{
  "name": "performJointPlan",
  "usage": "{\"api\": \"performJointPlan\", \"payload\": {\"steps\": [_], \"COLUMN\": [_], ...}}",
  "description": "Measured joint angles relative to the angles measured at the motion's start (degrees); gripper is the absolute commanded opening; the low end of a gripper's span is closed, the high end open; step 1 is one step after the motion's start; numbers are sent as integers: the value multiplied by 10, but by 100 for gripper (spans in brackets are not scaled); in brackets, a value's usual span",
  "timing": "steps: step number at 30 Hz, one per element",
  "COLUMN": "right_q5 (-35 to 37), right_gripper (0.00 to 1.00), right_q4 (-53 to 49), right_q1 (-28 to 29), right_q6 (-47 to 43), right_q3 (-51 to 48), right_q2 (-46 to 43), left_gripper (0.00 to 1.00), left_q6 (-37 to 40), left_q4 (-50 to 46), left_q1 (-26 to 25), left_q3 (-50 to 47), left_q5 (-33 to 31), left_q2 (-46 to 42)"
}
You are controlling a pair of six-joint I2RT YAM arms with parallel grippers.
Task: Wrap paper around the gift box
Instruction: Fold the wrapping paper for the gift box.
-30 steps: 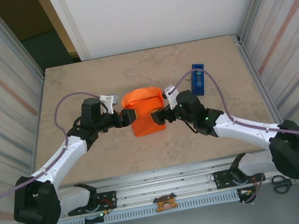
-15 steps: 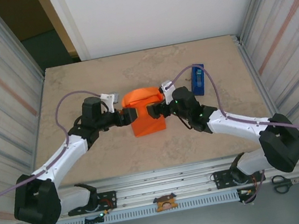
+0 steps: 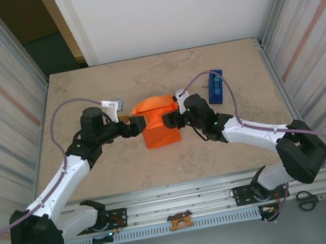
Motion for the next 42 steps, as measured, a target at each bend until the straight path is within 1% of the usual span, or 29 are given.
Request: {"api": "performJointPlan", "payload": {"steps": [9,11,14,18,22,27,30,37,42], "right_q5": [0,0,1,5,5,4,3,3,3], "right_gripper": [69,69,70,69,70,70,70,70,70], "right_q4": [-19,-20,-27,-27,-28,-29,-33,-39,-51], "right_q1": [0,1,3,7,8,8,9,9,11], "right_q6": [2,3,5,17,18,22,22,32,32], "right_q3": [6,6,6,-1,-1,-1,2,10,17], "right_q2": [-3,-3,-8,-13,-14,-14,-13,-6,-4], "left_gripper": [99,99,99,99,94,91,91,92,93], "left_q6": [45,50,54,51,43,28,19,-7,-6], "left_q4": [-14,-14,-21,-27,-30,-18,-16,-2,-2], "left_q1": [0,3,7,7,7,7,7,5,-18], "left_q3": [-9,-15,-22,-31,-43,-48,-49,-59,-57], "left_q5": [-93,-101,-101,-90,-68,-40,-29,-25,-34], "left_q2": [-63,-81,-98,-99,-99,-96,-91,-85,-50]}}
